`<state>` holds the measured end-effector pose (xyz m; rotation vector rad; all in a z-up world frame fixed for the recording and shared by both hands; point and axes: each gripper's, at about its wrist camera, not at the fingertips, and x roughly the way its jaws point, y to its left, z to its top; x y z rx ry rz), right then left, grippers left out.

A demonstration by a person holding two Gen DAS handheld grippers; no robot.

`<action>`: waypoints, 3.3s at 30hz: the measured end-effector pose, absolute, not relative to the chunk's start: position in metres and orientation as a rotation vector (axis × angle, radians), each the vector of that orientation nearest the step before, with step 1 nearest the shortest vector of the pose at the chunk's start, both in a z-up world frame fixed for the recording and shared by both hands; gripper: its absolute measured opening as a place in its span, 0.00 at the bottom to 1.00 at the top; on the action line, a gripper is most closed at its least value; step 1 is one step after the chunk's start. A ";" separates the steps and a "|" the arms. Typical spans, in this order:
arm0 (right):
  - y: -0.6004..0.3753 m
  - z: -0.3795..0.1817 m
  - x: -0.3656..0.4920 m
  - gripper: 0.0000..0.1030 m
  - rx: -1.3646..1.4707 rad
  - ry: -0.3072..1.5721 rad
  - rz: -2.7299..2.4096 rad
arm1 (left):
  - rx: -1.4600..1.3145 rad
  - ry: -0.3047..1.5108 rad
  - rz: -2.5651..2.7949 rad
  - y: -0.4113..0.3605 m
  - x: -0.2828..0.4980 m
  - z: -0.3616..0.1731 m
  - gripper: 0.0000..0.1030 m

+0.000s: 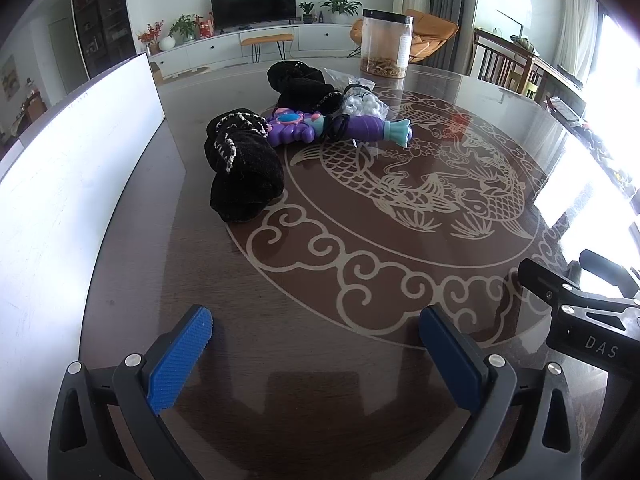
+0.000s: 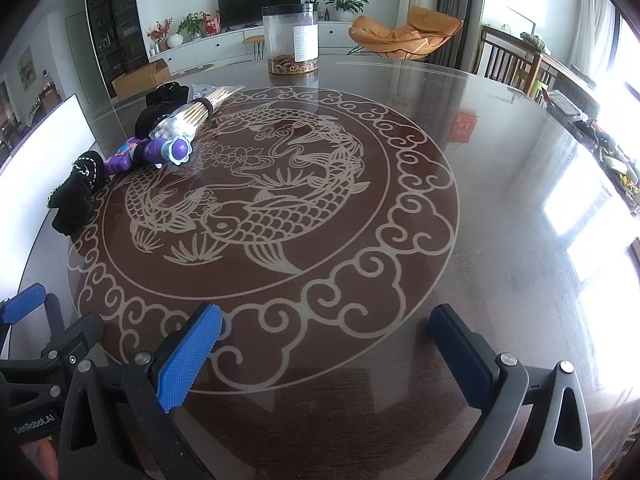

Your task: Organize objects

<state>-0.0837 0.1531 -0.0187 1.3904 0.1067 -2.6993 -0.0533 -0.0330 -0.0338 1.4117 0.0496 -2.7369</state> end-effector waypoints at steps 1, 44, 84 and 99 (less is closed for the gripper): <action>0.153 -0.019 -0.084 1.00 1.390 0.107 -2.699 | 1.412 0.050 -2.737 -0.033 -0.053 -0.034 1.00; 0.153 -0.019 -0.084 1.00 1.391 0.106 -2.700 | 1.390 0.445 -2.586 -0.105 -0.161 -0.013 0.96; 0.013 0.027 -0.145 0.88 1.111 0.569 -2.154 | 1.418 0.028 -2.759 -0.065 -0.025 -0.035 1.00; -0.019 0.005 -0.157 0.19 1.346 0.621 -1.936 | 1.420 0.031 -2.759 -0.065 -0.024 -0.035 1.00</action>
